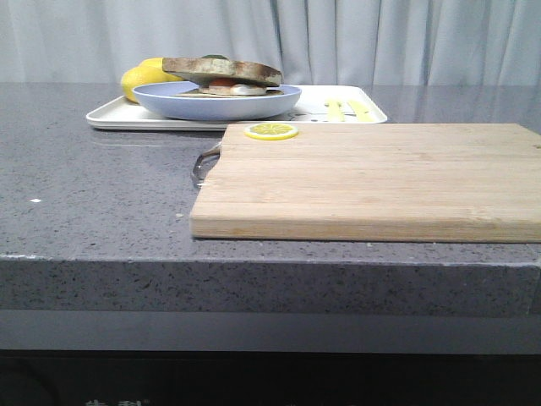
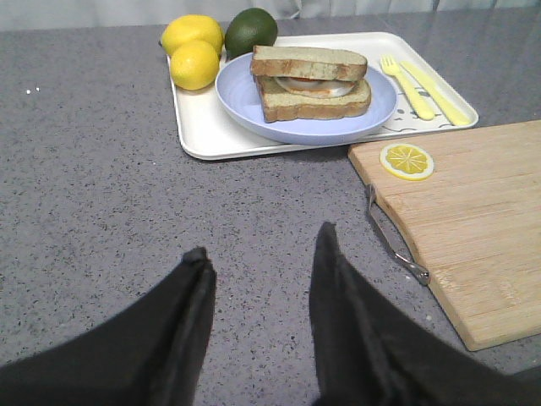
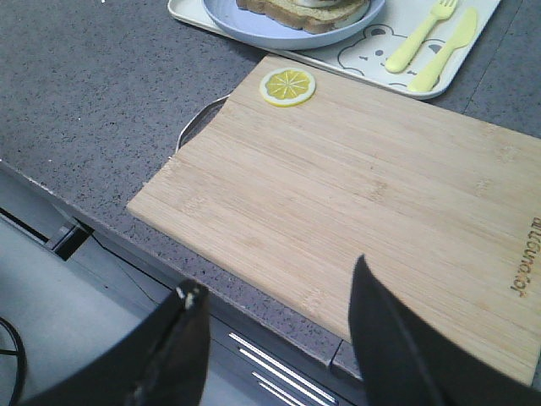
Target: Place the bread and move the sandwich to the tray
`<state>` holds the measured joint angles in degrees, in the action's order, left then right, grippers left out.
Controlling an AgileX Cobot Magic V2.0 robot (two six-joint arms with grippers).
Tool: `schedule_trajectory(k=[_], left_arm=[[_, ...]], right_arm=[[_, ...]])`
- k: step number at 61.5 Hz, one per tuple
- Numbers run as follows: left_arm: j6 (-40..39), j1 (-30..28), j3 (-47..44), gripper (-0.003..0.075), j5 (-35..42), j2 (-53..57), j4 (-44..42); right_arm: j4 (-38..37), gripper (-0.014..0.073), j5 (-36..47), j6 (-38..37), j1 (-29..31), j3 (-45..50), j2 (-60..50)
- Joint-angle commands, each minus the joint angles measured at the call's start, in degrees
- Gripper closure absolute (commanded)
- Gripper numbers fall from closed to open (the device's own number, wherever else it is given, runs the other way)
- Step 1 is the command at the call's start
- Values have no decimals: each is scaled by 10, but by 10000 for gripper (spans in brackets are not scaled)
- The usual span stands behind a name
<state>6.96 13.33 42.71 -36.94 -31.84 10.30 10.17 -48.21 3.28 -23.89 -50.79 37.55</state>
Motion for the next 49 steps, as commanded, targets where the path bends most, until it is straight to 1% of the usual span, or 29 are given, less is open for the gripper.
schedule_trajectory(k=[1, 22, 27, 32, 37, 42, 47, 49], left_arm=[[0, 4, -9, 440, 51, 26, 5], [0, 4, -22, 441, 69, 39, 5], [0, 4, -22, 468, 71, 39, 5], [0, 4, -22, 532, 73, 39, 5], [0, 4, -22, 608, 74, 39, 5], [0, 4, -22, 680, 74, 39, 5], [0, 4, -22, 736, 74, 39, 0], [0, 4, -22, 741, 74, 39, -7]], right_arm=[[6, 192, 43, 0, 2, -12, 0], [8, 192, 45, 0, 2, -12, 0], [8, 214, 45, 0, 2, -12, 0], [8, 296, 45, 0, 2, -12, 0], [8, 430, 45, 0, 2, -12, 0], [8, 546, 45, 0, 2, -12, 0], [8, 634, 45, 0, 2, -12, 0], [7, 666, 45, 0, 2, -12, 0]])
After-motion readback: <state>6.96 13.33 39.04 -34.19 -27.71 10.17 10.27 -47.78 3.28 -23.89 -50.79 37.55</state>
